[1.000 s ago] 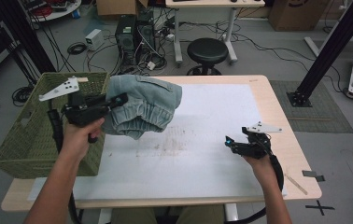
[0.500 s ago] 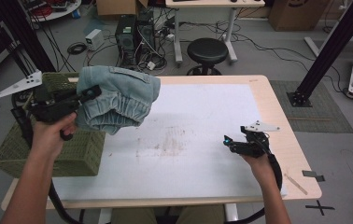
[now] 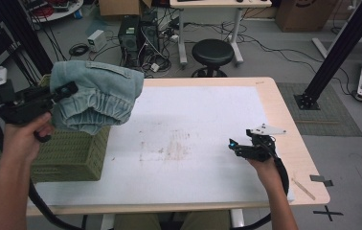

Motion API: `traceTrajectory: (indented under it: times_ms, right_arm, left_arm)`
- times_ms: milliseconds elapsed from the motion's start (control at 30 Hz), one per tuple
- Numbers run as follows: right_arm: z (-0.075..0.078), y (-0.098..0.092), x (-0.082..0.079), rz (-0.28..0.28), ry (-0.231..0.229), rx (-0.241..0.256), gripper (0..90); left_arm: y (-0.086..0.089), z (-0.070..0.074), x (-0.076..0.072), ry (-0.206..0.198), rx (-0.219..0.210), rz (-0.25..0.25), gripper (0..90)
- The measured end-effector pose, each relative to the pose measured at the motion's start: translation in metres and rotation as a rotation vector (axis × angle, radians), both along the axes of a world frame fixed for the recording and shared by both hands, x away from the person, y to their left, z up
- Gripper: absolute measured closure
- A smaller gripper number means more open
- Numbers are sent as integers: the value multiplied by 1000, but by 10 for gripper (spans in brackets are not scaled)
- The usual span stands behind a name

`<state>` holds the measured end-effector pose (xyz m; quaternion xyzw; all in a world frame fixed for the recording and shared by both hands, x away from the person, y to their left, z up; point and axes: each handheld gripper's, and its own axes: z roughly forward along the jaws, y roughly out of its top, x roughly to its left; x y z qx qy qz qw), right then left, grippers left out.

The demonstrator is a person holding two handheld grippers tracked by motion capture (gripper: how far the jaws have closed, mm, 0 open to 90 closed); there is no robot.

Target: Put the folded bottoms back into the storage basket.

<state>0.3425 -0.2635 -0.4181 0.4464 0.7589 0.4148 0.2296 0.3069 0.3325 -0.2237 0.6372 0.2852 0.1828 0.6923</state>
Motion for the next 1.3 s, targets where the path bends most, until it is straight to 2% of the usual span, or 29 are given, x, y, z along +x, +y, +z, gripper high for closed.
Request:
traceTrajectory:
  times_ms: [367, 600, 767, 933, 1000, 1033, 1067, 1100, 1133, 1167, 1200, 1300]
  right_arm:
    - [3, 3, 1, 5, -2, -6, 204]
    - [3, 5, 2, 5, -2, -12, 204]
    - [3, 7, 3, 10, -3, -16, 204]
    - [3, 10, 3, 14, 0, -19, 204]
    - [3, 11, 3, 13, 4, -22, 204]
    - [3, 11, 3, 16, 5, -26, 204]
    - [3, 12, 4, 16, 6, -24, 204]
    - [2, 12, 4, 16, 4, -24, 204]
    - [3, 13, 3, 18, 4, -27, 204]
    - [3, 13, 3, 21, 5, -26, 204]
    - [3, 13, 2, 21, 4, -28, 204]
    - [2, 13, 3, 21, 4, -28, 204]
  left_arm:
    - [44, -1, -14, -27, -7, 67, 739]
    - [67, -1, -22, -31, -15, 91, 739]
    - [84, -7, -24, -6, -35, 128, 739]
    - [99, -27, -16, 55, -69, 146, 738]
    - [106, -39, -9, 93, -68, 188, 734]
    - [110, -47, -4, 123, -78, 234, 716]
    - [116, -54, 0, 143, -91, 301, 647]
    - [122, -61, 2, 154, -115, 370, 576]
    - [128, -66, 2, 155, -126, 428, 555]
    - [132, -69, 1, 153, -146, 461, 527]
    - [133, -70, 0, 147, -148, 479, 497]
    - [129, -68, -3, 123, -94, 489, 470]
